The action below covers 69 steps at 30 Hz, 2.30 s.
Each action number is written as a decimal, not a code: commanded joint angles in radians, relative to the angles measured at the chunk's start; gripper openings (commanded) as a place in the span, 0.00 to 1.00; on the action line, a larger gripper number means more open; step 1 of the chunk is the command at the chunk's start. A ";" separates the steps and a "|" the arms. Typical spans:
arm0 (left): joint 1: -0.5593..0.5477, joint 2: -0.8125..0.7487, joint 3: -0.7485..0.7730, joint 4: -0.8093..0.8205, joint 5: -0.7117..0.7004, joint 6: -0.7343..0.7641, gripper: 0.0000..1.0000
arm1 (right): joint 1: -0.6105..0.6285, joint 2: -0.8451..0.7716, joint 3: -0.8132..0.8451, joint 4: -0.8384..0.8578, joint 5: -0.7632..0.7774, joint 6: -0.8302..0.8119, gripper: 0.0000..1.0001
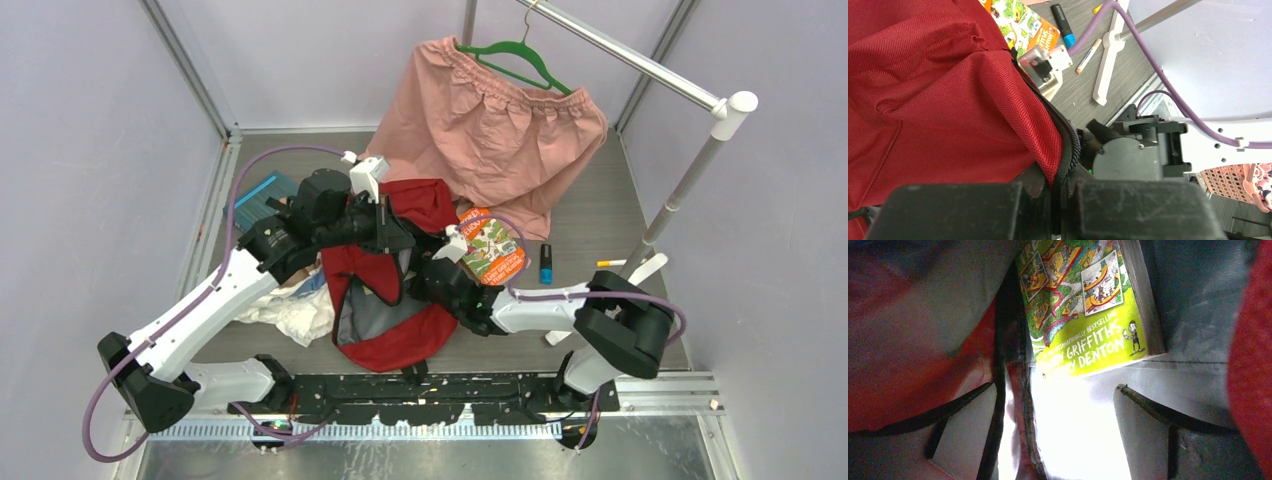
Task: Pack the student bag
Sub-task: Place the book in the student bag, then move the student bag to the center of the board.
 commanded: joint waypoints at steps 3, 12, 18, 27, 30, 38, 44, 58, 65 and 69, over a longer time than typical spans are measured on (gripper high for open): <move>0.026 -0.032 0.005 0.102 0.024 -0.009 0.00 | 0.033 -0.202 -0.021 -0.182 0.130 -0.075 0.93; 0.050 -0.032 -0.017 0.120 0.046 -0.023 0.00 | 0.065 -0.452 -0.129 -0.322 0.173 -0.082 0.77; 0.053 -0.052 -0.049 0.117 0.039 -0.025 0.00 | 0.099 -0.748 -0.121 -0.638 0.255 -0.115 0.70; 0.055 -0.031 -0.194 0.251 0.110 -0.131 0.00 | 0.100 -0.752 0.057 -0.725 -0.085 -0.302 0.86; 0.055 -0.023 -0.208 0.254 0.087 -0.127 0.00 | 0.100 -0.692 0.050 -0.665 -0.144 -0.285 0.86; 0.054 -0.009 -0.163 0.202 0.047 -0.077 0.00 | 0.100 -0.699 -0.007 -0.514 -0.257 -0.250 0.87; 0.055 0.027 -0.148 0.241 0.084 -0.091 0.00 | 0.103 -0.679 0.081 -0.640 -0.302 -0.260 0.88; 0.057 -0.040 -0.195 -0.076 -0.254 -0.086 1.00 | 0.104 -0.818 0.417 -1.572 0.084 -0.254 0.97; 0.051 -0.036 -0.433 0.053 -0.301 -0.300 0.91 | 0.104 -0.843 0.505 -1.737 0.268 -0.242 0.97; 0.050 -0.025 -0.588 0.291 -0.243 -0.425 0.76 | 0.104 -0.905 0.469 -1.632 0.310 -0.247 0.97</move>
